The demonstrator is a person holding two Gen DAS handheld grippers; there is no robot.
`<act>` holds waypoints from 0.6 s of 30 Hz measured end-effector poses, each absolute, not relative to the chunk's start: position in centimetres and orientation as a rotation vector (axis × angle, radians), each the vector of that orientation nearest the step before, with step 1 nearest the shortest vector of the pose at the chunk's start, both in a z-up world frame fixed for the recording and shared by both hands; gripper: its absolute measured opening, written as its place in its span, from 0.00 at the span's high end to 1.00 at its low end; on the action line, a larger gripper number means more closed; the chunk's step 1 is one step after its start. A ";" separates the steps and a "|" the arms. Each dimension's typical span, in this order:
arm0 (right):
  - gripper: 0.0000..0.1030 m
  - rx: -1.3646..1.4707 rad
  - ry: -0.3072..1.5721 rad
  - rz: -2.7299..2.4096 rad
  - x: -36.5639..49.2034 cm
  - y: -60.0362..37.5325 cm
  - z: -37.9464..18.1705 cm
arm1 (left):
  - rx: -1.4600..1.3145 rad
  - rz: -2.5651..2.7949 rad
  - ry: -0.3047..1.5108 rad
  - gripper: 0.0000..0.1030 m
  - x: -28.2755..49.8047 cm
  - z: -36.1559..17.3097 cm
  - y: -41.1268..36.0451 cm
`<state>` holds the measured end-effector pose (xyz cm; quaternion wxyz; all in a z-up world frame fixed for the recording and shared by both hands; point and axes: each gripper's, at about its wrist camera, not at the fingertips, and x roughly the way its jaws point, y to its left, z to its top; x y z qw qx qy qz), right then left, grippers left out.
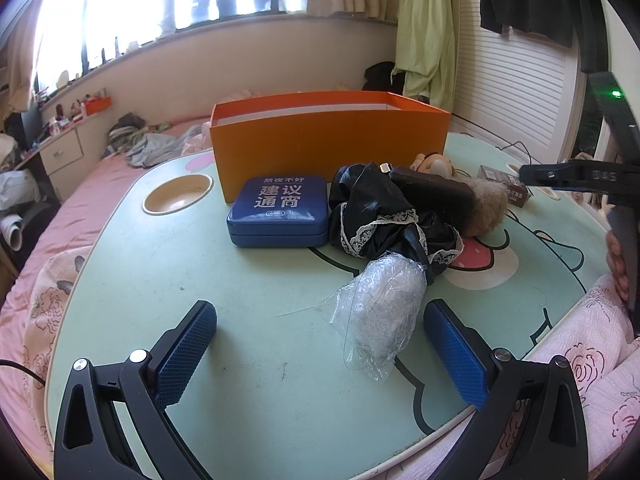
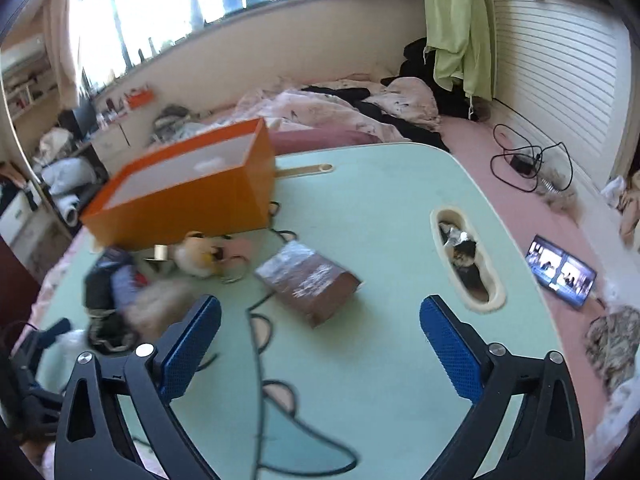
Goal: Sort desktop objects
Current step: 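Grasp the brown card box with the right gripper while the left grasps the clear plastic bag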
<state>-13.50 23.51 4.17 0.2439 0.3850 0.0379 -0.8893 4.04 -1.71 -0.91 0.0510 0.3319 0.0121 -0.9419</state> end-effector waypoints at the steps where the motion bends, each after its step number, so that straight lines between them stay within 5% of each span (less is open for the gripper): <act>1: 0.05 1.064 0.125 -2.421 -14.0 23.0 4.0 | 1.010 -2.867 0.037 0.00 4.0 -0.9 -1.7; 3: 0.05 1.095 0.200 -2.412 -14.8 21.6 3.6 | 1.010 -2.867 0.036 0.00 4.0 -0.9 -1.7; 9: 0.32 1.164 0.369 -2.359 -16.2 18.6 2.0 | 1.009 -2.867 0.037 0.00 4.1 -0.9 -1.7; 11: 0.58 1.132 0.366 -2.342 -15.7 18.6 2.0 | 1.008 -2.867 0.037 0.00 4.1 -0.9 -1.7; 18: 0.59 0.970 0.276 -2.319 -12.5 20.5 3.1 | 1.001 -2.868 0.037 0.00 4.0 -0.7 -1.6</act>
